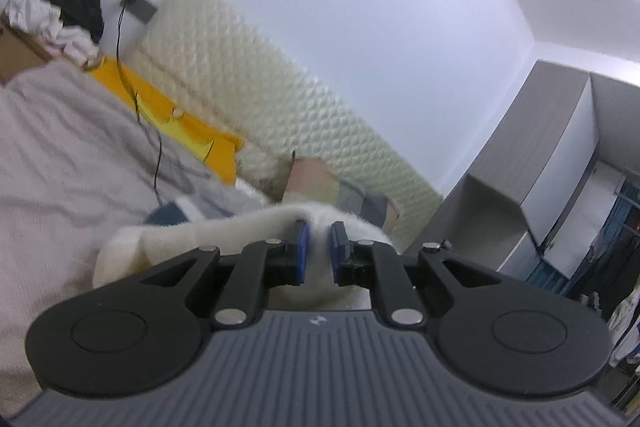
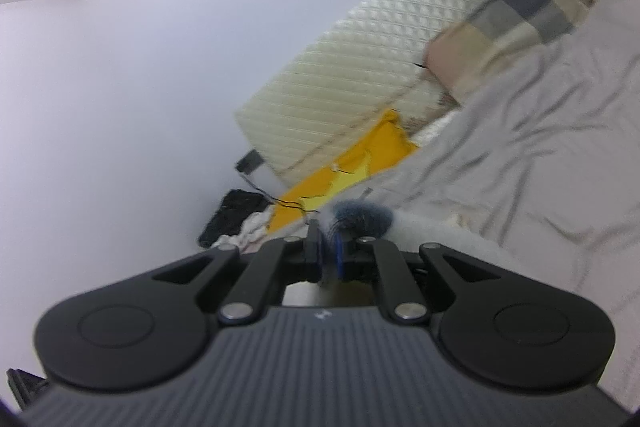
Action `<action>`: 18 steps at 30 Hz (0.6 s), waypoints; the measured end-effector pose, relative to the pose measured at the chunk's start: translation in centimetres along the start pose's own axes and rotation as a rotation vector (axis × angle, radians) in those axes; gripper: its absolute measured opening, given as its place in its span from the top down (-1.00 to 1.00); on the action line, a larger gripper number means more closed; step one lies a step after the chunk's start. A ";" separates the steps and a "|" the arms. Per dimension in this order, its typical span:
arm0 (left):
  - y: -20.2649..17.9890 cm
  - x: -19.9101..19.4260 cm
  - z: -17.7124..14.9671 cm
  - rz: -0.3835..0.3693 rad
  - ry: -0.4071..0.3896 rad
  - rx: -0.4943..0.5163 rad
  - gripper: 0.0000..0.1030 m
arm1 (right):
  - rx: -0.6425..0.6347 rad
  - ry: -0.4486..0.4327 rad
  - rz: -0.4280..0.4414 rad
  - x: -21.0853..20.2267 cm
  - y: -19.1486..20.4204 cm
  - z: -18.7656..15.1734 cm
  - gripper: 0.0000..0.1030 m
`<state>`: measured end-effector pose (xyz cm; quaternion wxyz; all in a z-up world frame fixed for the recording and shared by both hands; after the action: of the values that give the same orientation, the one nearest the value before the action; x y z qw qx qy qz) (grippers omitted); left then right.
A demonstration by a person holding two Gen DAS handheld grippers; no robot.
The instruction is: Fold large clothes
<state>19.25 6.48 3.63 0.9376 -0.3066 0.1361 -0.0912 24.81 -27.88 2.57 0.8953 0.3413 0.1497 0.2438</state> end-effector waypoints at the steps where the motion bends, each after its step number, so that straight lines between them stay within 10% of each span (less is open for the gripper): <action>1: 0.7 1.3 -0.8 0.004 0.029 -0.008 0.71 | 0.021 0.009 -0.030 0.6 -1.4 -0.6 0.81; 18: 15.2 19.4 -9.6 0.273 0.300 -0.072 0.65 | 0.286 0.186 -0.287 10.2 -21.6 -9.7 0.84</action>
<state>35.91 8.29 -16.80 0.8989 -0.3017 0.3177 -0.0032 36.35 -31.13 -20.24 0.8458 0.4158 0.3117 0.1207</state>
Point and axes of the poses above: each gripper's, at about its wrist camera, not at the fingertips, and x roughly the way its jaws point, y to its left, z to its top, the point moved 10 cm from there along x, roughly the way its jaws point, and after that the axes turned 11 degrees about z, right-handed, at the moved point
